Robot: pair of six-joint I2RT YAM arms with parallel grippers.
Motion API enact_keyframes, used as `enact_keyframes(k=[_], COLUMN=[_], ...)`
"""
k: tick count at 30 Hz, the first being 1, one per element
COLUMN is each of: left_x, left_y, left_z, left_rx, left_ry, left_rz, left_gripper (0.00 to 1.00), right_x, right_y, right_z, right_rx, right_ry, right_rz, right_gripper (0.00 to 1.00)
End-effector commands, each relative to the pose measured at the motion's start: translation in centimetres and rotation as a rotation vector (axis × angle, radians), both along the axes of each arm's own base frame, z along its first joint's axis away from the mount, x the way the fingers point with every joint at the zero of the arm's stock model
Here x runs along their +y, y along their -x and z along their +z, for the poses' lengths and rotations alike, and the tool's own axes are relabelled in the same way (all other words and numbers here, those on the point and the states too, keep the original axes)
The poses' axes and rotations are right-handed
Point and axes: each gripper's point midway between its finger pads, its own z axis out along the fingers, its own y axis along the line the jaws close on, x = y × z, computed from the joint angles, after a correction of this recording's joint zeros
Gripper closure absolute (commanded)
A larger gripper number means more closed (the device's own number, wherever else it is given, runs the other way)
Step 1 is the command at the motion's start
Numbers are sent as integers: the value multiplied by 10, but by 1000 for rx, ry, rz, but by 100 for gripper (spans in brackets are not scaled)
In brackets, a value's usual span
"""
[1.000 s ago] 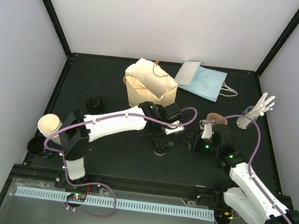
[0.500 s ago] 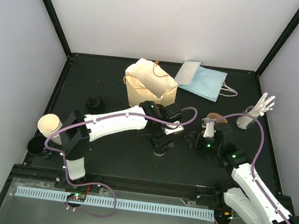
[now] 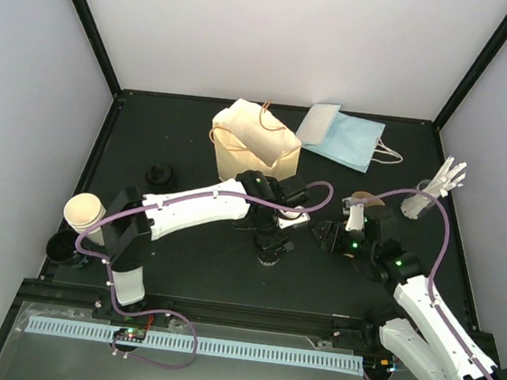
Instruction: Pack the takeout coffee
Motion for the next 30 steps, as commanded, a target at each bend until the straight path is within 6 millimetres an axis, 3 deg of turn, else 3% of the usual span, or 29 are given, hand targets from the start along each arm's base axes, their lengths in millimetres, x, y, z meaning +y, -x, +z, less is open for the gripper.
enact_keyframes(k=[1, 7, 10, 16, 22, 30], left_x=[-2, -2, -1, 2, 5, 8], left_y=[1, -4, -4, -2, -7, -13], left_z=[22, 39, 42, 28, 16, 15], left_rx=[-26, -58, -62, -49, -64, -77], left_ry=[36, 50, 53, 32, 3, 5], left_rz=[24, 37, 39, 39, 46, 51], left_gripper=[1, 1, 1, 1, 2, 2], right_x=[0, 7, 22, 53, 66, 84], right_y=[-3, -1, 7, 25, 24, 19], right_z=[9, 5, 7, 14, 3, -7], right_rx=[-25, -7, 7, 49, 96, 147], right_ry=[2, -11, -72, -265, -273, -301], right_rz=[8, 50, 142, 322, 375, 418], right_gripper=[30, 29, 27, 18, 18, 22])
